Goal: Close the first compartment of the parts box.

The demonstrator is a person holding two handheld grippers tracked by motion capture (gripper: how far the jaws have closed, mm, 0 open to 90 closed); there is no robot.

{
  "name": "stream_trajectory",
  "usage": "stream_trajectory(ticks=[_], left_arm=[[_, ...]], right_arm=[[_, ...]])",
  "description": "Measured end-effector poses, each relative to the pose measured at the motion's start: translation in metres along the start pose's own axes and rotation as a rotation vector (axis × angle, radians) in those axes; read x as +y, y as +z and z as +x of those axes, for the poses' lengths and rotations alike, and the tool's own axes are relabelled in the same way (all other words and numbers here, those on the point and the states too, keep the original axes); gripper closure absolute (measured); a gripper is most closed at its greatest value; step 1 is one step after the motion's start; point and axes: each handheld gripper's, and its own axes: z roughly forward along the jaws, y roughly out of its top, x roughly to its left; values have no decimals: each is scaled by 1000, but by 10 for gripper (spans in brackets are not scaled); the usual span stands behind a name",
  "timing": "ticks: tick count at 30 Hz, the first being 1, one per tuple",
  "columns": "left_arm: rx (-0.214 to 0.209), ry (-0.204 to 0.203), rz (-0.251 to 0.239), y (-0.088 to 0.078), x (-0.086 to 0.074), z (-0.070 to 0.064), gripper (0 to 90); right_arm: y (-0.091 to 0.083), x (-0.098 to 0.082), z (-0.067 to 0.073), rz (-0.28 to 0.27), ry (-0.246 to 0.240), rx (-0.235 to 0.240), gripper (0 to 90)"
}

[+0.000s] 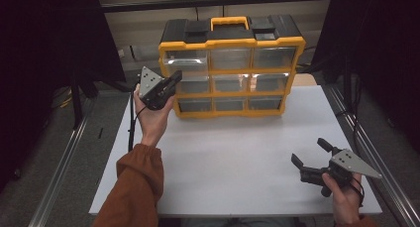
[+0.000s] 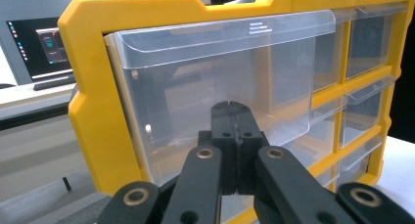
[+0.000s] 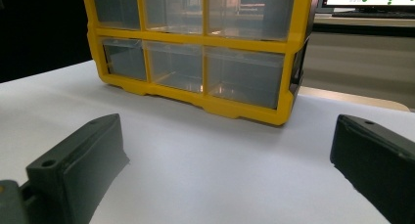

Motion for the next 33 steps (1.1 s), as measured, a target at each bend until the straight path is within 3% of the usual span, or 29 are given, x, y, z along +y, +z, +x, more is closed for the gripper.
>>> stream_trajectory(ticks=[33], left_arm=[[18, 12, 3, 11, 1, 4, 900]], right_arm=[[0, 0, 0, 0, -2, 4, 0]])
